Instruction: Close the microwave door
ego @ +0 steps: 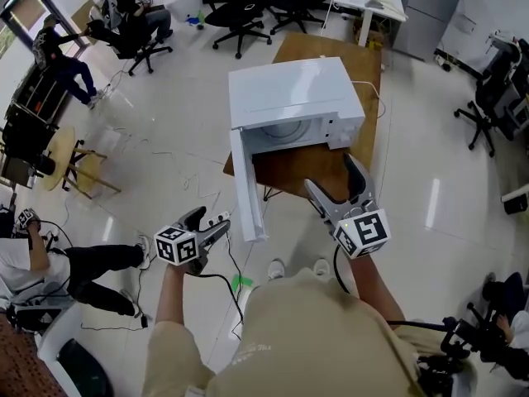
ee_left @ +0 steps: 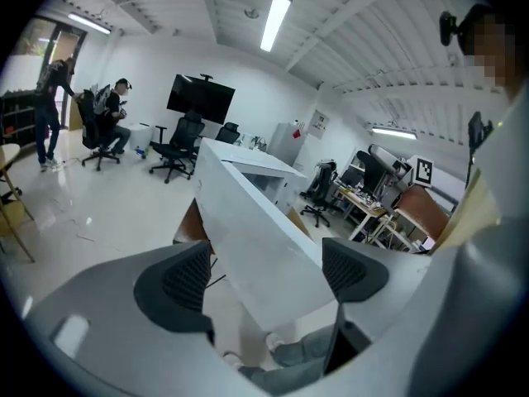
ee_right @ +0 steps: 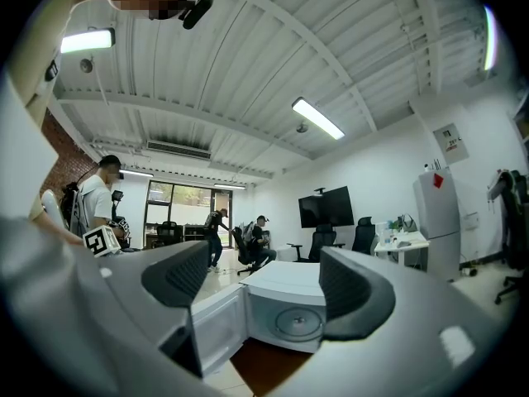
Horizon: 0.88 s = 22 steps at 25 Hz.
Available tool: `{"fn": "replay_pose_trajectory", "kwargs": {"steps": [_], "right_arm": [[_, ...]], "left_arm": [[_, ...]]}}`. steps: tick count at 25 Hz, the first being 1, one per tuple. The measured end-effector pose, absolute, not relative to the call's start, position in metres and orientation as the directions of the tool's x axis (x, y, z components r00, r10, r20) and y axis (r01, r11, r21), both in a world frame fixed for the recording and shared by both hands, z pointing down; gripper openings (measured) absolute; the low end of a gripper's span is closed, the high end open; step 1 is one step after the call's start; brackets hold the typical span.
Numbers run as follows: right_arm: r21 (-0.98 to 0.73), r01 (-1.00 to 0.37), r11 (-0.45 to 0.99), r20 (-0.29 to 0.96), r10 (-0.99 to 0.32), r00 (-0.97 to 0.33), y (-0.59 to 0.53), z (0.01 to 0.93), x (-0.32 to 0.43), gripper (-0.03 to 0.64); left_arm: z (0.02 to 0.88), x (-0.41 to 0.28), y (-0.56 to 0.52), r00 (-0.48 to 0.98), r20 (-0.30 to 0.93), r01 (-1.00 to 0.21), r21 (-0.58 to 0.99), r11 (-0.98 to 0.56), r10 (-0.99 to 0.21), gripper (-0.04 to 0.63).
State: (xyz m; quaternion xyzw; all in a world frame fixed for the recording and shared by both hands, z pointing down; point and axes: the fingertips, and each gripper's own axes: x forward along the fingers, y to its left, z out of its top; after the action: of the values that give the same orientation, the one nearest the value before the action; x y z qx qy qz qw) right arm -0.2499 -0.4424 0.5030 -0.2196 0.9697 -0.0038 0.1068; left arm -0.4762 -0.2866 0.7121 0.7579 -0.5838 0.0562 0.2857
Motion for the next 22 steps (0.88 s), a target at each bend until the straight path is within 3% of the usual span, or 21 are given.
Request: {"fn": "replay_pose_trajectory", "kwargs": {"steps": [6, 12, 22], "right_arm": [[-0.062, -0.440, 0.896, -0.200, -0.443, -0.874, -0.443, 0.507, -0.239, 0.408], [-0.078, -0.470, 0.879, -0.191, -0.476, -0.859, -0.445, 0.512, -0.222, 0.407], [-0.093, -0.499, 0.861, -0.182, -0.508, -0.842, -0.449, 0.512, -0.200, 0.402]], "left_arm": [[0.725, -0.433, -0.302, 0.422, 0.403, -0.853, 0.479, -0.205, -0.812, 0.337], [0.741, -0.410, -0.310, 0.445, 0.438, -0.847, 0.490, -0.208, -0.781, 0.233], [0.739, -0.378, -0.329, 0.451, 0.404, -0.811, 0.557, -0.177, -0.796, 0.183]]}}
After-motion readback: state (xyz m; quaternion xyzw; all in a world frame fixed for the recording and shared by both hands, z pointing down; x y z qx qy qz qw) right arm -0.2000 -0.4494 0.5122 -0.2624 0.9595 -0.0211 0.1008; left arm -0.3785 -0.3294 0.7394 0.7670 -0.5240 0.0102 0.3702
